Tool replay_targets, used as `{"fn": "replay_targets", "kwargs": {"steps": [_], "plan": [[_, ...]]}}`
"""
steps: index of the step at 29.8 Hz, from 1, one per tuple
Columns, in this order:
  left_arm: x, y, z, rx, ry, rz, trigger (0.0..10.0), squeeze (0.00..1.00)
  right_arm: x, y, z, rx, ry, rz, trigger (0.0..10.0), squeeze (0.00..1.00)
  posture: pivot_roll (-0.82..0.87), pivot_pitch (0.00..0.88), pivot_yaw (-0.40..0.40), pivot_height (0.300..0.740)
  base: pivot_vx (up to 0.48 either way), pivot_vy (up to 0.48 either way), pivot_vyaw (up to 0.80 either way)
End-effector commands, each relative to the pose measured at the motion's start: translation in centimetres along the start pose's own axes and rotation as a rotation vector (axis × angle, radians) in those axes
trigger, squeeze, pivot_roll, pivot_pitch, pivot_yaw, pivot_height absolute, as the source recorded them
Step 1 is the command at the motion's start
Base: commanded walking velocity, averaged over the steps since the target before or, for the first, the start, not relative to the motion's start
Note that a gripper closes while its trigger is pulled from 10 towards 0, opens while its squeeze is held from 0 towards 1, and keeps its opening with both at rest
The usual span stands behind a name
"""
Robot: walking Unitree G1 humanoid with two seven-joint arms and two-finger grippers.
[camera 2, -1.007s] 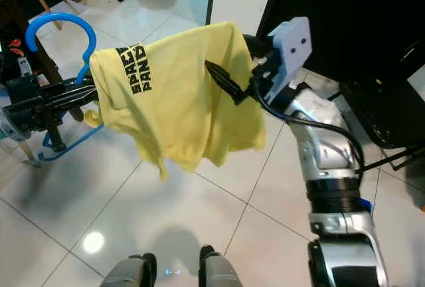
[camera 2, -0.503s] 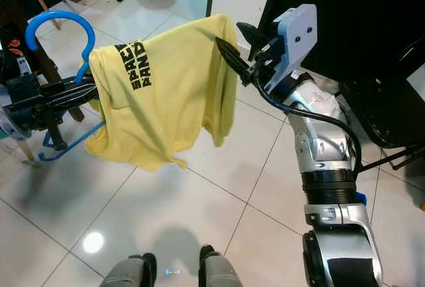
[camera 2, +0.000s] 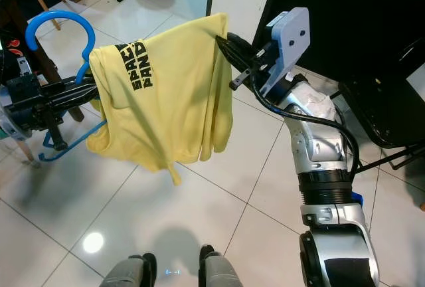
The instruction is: Hang hanger
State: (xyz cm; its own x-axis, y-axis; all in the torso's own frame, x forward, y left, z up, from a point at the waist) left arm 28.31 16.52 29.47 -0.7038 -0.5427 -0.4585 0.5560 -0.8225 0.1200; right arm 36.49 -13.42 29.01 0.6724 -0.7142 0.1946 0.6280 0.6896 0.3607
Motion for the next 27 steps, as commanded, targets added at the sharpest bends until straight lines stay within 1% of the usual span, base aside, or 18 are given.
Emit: {"fn": "replay_targets", "kwargs": {"steps": [1, 11, 12, 13, 14, 15, 16, 17, 21, 22, 23, 24, 25, 27], "plan": [[0.6, 0.2, 0.5, 0.022, 0.014, -0.027, 10.0, 0.00, -0.3, 0.0, -0.1, 0.007, 0.004, 0.017, 0.0, 0.00, 0.06, 0.134, 0.007, 0.740, 0.000, 0.000, 0.00], [0.7, 0.2, 0.4, 0.017, 0.014, -0.028, 10.0, 0.00, -0.2, -0.1, 0.5, 0.029, 0.006, 0.022, 0.0, 0.00, 0.06, 0.136, 0.008, 0.740, 0.000, 0.000, 0.00], [0.8, 0.1, 0.2, 0.007, 0.016, -0.031, 10.0, 0.00, 0.3, -0.2, 2.2, 0.141, 0.130, 0.011, 0.0, 0.00, 0.06, 0.141, 0.011, 0.740, 0.000, 0.000, 0.00], [0.8, 0.1, 0.2, 0.007, 0.016, -0.031, 10.0, 0.00, 0.3, -0.2, 2.2, 0.141, 0.130, 0.011, 0.0, 0.00, 0.06, 0.141, 0.011, 0.740, 0.000, 0.000, 0.00], [0.9, 0.1, 0.0, -0.003, 0.018, -0.033, 10.0, 0.00, 0.6, -0.5, 3.9, 0.253, 0.256, 0.024, 0.0, 0.00, 0.06, 0.143, 0.011, 0.740, 0.000, 0.000, 0.00], [0.9, 0.0, -0.1, -0.011, 0.018, -0.033, 10.0, 0.00, 0.8, -0.9, 5.6, 0.358, 0.362, 0.052, 0.0, 0.00, 0.06, 0.144, 0.012, 0.740, 0.000, 0.000, 0.00], [0.9, 0.0, -0.1, -0.011, 0.018, -0.033, 10.0, 0.00, 0.8, -0.9, 5.6, 0.358, 0.362, 0.052, 0.0, 0.00, 0.06, 0.144, 0.012, 0.740, 0.000, 0.000, 0.00], [0.9, 0.0, -0.2, -0.018, 0.020, -0.032, 10.0, 0.00, 0.8, -1.3, 6.8, 0.429, 0.425, 0.083, 0.0, 0.00, 0.06, 0.144, 0.012, 0.740, 0.000, 0.000, 0.00], [0.9, 0.0, -0.2, -0.018, 0.020, -0.032, 10.0, 0.00, 0.8, -1.3, 6.8, 0.429, 0.425, 0.083, 0.0, 0.00, 0.06, 0.144, 0.012, 0.740, 0.000, 0.000, 0.00], [0.9, 0.0, -0.3, -0.022, 0.019, -0.028, 10.0, 0.00, 1.0, -1.5, 7.5, 0.464, 0.448, 0.093, 0.0, 0.00, 0.06, 0.144, 0.012, 0.740, 0.000, 0.000, 0.00], [0.9, 0.0, -0.3, -0.022, 0.019, -0.028, 10.0, 0.00, 1.0, -1.5, 7.5, 0.464, 0.448, 0.093, 0.0, 0.00, 0.06, 0.144, 0.012, 0.740, 0.000, 0.000, 0.00], [0.7, 0.0, -0.4, -0.031, 0.019, -0.015, 10.0, 0.00, 1.2, -2.3, 8.9, 0.520, 0.471, 0.128, 0.0, 0.00, 0.07, 0.148, 0.014, 0.740, 0.000, 0.000, 0.00], [0.4, 0.1, -0.6, -0.038, 0.026, 0.013, 10.0, 0.00, 1.1, -3.0, 10.0, 0.553, 0.479, 0.171, 0.0, 0.00, 0.06, 0.149, 0.014, 0.740, 0.000, 0.000, 0.00], [0.4, 0.1, -0.6, -0.038, 0.026, 0.013, 10.0, 0.00, 1.1, -3.0, 10.0, 0.553, 0.479, 0.171, 0.0, 0.00, 0.06, 0.149, 0.014, 0.740, 0.000, 0.000, 0.00]]}}
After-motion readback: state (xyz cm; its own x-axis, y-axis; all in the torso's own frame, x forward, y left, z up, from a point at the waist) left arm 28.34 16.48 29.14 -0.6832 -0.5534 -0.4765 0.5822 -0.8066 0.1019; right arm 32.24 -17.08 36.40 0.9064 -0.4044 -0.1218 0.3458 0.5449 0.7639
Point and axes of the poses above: a point about 5 cm out from each wrist's last joint towards the gripper, its own y axis pointing out of the wrist towards the gripper, its own z axis along the axis of the wrist's last joint, x = y × z, the point moved 3 cm from there along y, pointing out of the wrist towards the gripper, and after that the axes turned 8 degrees about y, right-handed, at the moved point
